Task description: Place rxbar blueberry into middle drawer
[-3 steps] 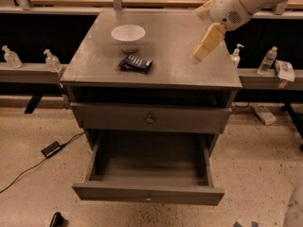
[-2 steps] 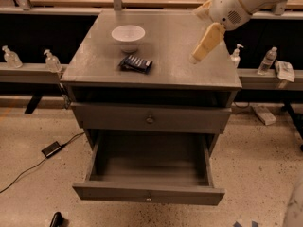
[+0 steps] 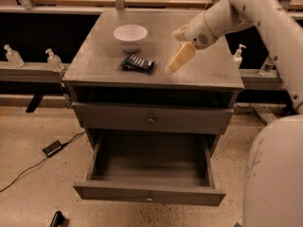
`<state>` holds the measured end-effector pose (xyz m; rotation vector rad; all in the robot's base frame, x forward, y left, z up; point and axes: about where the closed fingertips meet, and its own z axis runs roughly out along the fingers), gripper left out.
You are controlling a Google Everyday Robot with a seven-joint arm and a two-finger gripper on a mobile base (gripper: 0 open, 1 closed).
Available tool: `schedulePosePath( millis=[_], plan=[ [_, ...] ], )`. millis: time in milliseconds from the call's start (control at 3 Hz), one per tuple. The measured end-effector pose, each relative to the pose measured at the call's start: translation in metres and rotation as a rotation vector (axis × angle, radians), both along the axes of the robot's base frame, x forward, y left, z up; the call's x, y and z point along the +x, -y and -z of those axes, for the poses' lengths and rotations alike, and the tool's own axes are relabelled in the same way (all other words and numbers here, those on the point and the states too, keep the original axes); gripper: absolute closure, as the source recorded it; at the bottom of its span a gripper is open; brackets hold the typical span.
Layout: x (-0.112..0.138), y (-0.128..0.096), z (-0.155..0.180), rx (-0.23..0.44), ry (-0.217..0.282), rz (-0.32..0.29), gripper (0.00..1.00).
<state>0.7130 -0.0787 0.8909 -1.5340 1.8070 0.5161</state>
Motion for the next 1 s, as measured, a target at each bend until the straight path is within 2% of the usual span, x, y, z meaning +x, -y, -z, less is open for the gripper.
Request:
schedulePosePath(
  millis=[333,667,1000],
  plan=[
    [0.032,-0.043,0.032,0.066,-0.013,-0.007,0.0],
    [0.054,-0.081,0.05,0.115,-0.022,-0.031,0.0],
    [0.069,-0.109,0.065,0.163,-0.048,-0.038,0.23]
  ],
)
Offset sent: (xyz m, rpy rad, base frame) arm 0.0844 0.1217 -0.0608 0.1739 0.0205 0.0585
